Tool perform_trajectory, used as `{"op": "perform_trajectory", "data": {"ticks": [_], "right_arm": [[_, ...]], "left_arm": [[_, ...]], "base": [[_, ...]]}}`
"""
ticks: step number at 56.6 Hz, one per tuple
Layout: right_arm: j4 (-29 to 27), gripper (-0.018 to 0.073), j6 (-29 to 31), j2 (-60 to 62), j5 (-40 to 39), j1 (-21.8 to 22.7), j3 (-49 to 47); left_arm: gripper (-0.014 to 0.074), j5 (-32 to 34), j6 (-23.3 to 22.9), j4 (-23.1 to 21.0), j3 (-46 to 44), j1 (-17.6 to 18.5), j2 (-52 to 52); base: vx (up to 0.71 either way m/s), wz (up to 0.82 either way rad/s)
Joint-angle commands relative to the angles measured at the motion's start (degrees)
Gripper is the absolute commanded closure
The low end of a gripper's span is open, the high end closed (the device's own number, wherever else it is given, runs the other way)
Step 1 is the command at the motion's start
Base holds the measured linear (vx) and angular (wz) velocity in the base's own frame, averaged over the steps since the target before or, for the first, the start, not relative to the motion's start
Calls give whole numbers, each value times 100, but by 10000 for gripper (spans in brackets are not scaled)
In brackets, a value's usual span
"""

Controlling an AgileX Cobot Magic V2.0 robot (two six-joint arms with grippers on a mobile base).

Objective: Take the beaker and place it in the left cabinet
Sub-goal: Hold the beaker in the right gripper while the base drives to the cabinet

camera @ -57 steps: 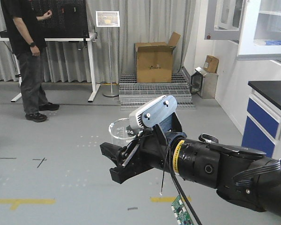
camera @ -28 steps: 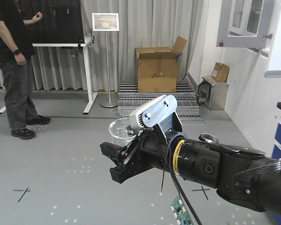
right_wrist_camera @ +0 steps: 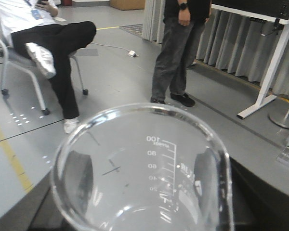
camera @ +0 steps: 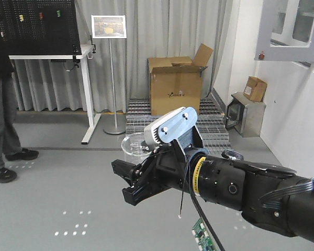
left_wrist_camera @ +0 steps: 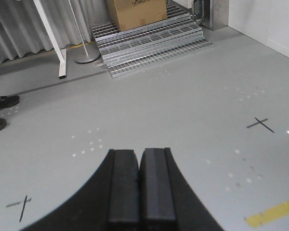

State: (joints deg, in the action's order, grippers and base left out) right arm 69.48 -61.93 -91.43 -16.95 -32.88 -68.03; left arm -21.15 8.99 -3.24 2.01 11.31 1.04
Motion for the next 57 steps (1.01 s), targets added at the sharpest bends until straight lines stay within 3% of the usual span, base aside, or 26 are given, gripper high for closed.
{"op": "perform_trajectory", "data": {"ticks": [1, 57], "right_arm": [[-118, 459, 16, 249, -192, 32, -193], [-118, 459, 15, 249, -153, 32, -193]], "left_arm": [[603, 465, -7, -27, -107, 32, 57], [603, 465, -7, -27, -107, 32, 57]], "base": [[70, -2], [70, -2]]}}
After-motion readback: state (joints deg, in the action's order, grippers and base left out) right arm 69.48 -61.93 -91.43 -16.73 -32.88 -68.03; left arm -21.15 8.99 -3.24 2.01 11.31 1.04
